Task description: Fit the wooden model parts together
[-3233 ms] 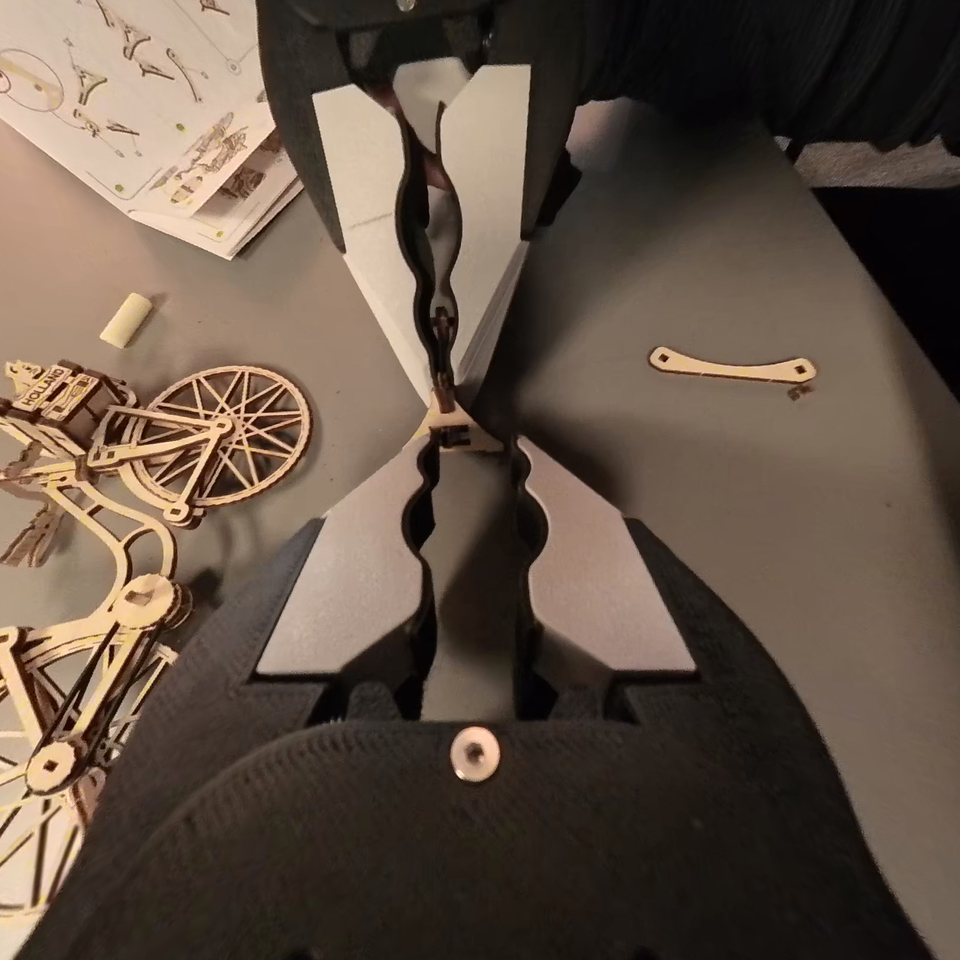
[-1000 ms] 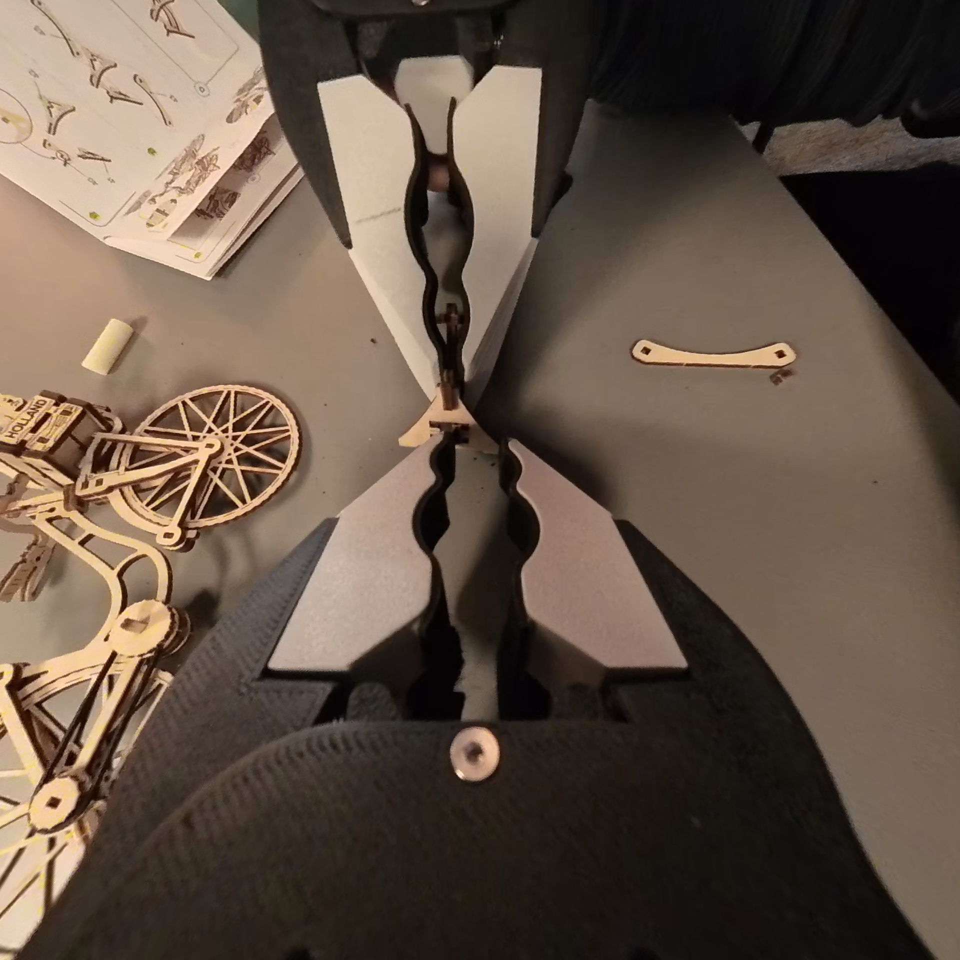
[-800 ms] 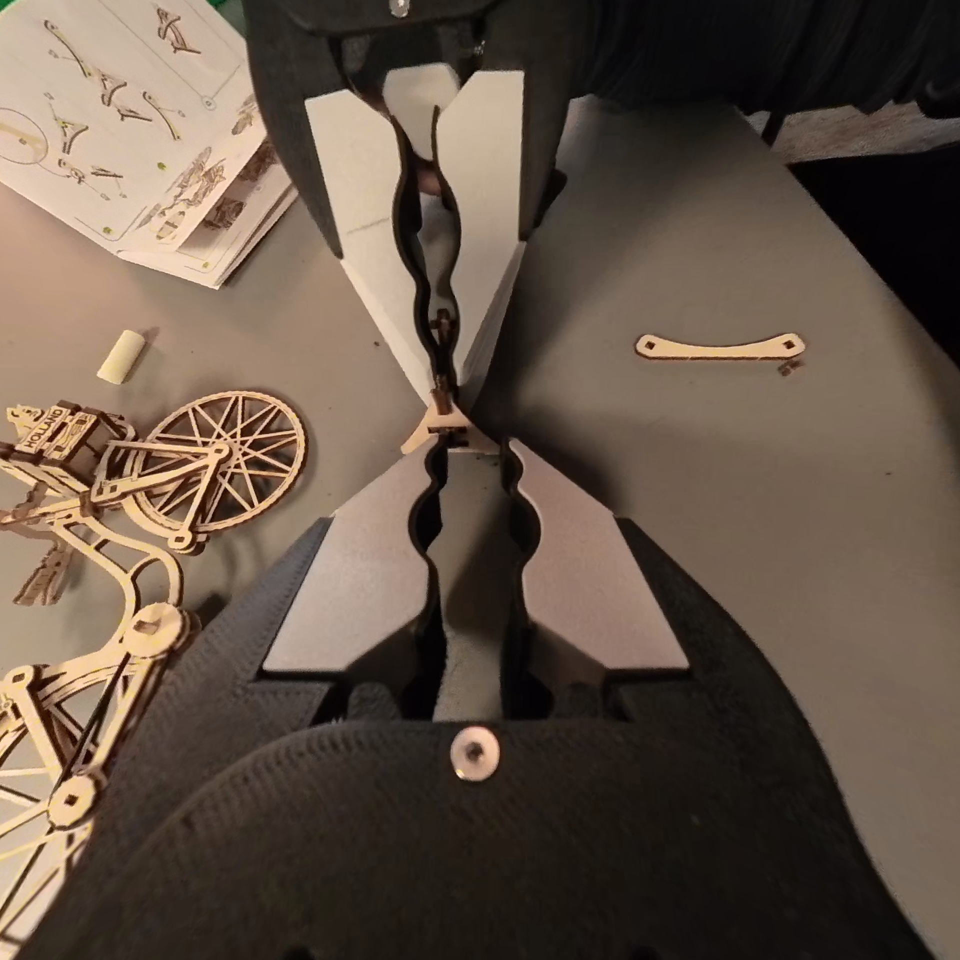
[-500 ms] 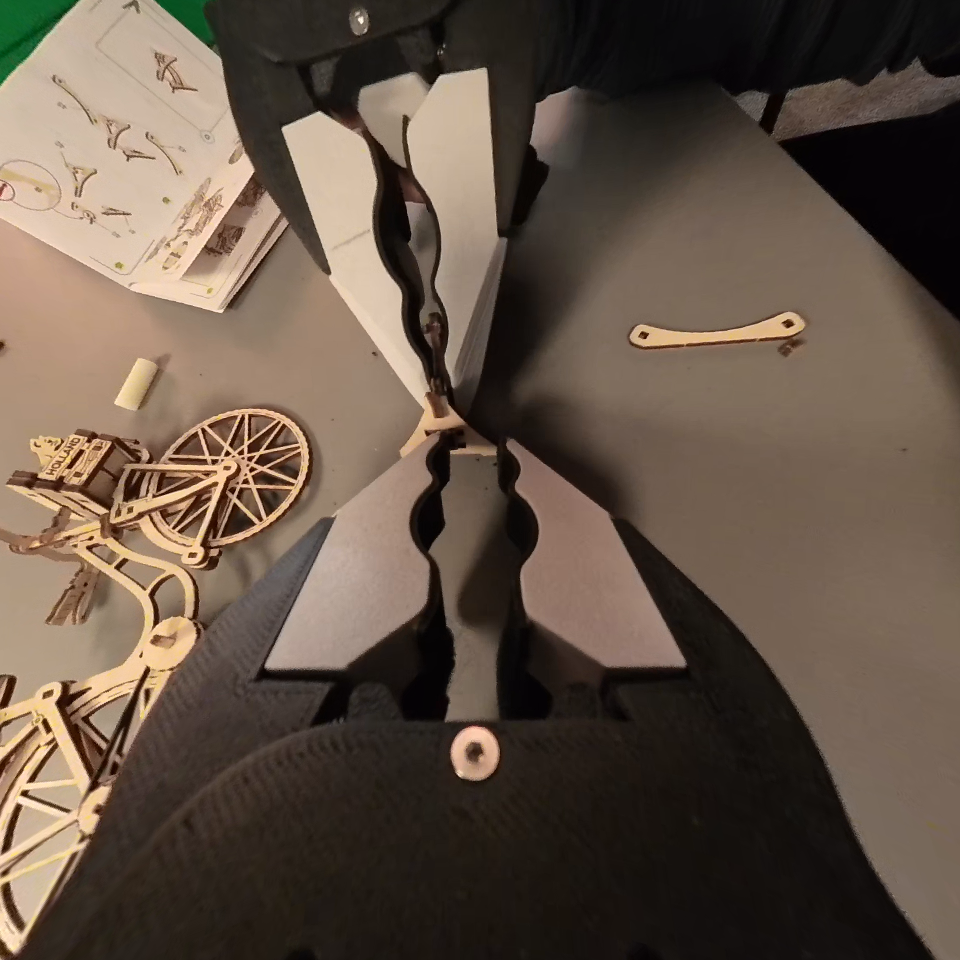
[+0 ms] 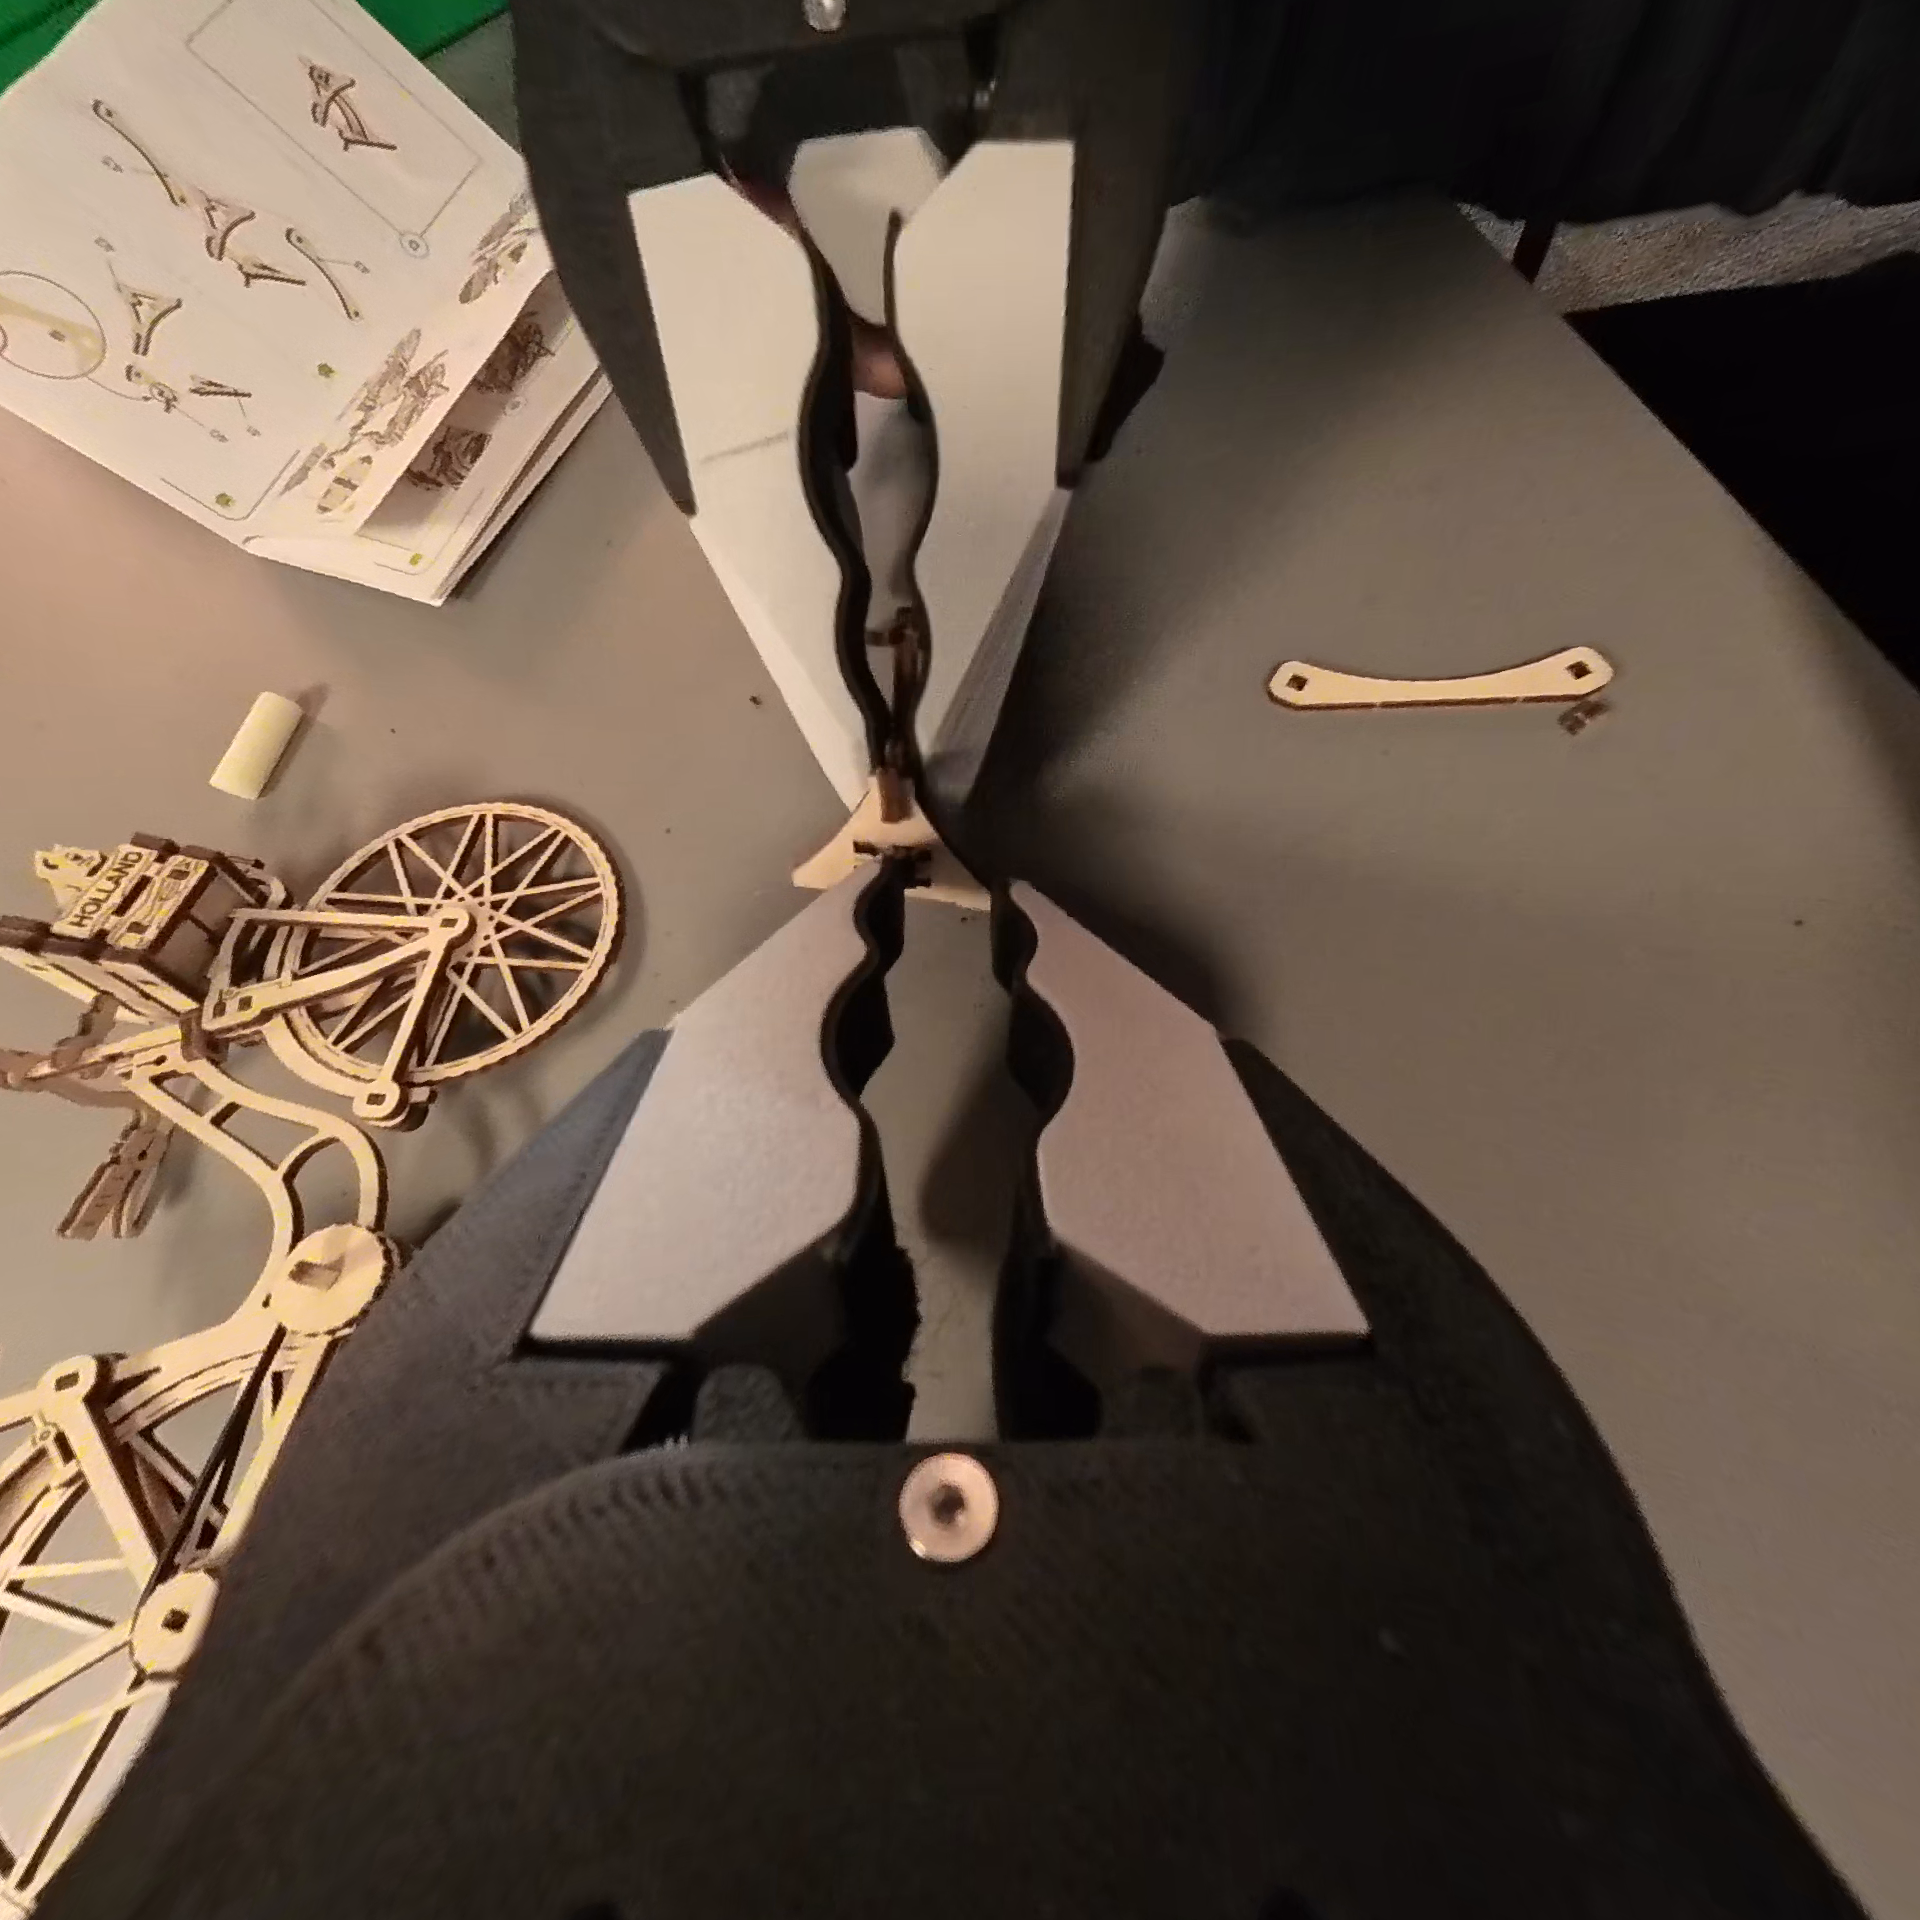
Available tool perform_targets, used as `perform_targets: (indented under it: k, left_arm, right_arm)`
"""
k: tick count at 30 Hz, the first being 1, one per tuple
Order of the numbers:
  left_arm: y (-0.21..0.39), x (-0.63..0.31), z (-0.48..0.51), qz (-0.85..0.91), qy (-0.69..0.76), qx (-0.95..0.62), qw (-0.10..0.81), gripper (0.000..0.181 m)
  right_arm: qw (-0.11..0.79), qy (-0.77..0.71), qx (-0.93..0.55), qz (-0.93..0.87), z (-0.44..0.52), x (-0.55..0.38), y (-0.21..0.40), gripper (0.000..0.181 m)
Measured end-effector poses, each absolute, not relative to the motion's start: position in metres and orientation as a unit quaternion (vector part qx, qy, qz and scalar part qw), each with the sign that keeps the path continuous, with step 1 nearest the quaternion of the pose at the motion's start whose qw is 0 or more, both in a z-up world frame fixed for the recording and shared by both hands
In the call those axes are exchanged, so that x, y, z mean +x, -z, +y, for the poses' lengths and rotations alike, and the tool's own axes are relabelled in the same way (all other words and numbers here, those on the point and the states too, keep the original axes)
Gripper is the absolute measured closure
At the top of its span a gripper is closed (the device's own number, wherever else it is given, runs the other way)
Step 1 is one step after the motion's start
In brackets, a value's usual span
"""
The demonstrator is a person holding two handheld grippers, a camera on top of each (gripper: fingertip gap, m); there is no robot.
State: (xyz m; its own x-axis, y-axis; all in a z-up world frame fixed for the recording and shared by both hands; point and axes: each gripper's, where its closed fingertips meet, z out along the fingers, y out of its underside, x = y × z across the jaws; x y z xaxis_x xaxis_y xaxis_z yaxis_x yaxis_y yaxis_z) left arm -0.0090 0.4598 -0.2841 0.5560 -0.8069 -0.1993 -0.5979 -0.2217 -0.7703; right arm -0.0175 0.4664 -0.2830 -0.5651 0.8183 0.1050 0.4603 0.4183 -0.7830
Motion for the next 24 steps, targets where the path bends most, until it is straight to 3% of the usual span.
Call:
perform_targets:
  k: [24]
  left_arm:
    - [0.2841,-0.0116,0.4579,0.453,0.138,-0.774,0.42,0.166]
  right_arm:
    - [0.261,-0.355,-0.405,-0.801,0.4643,-0.0206,0.2829,0.181]
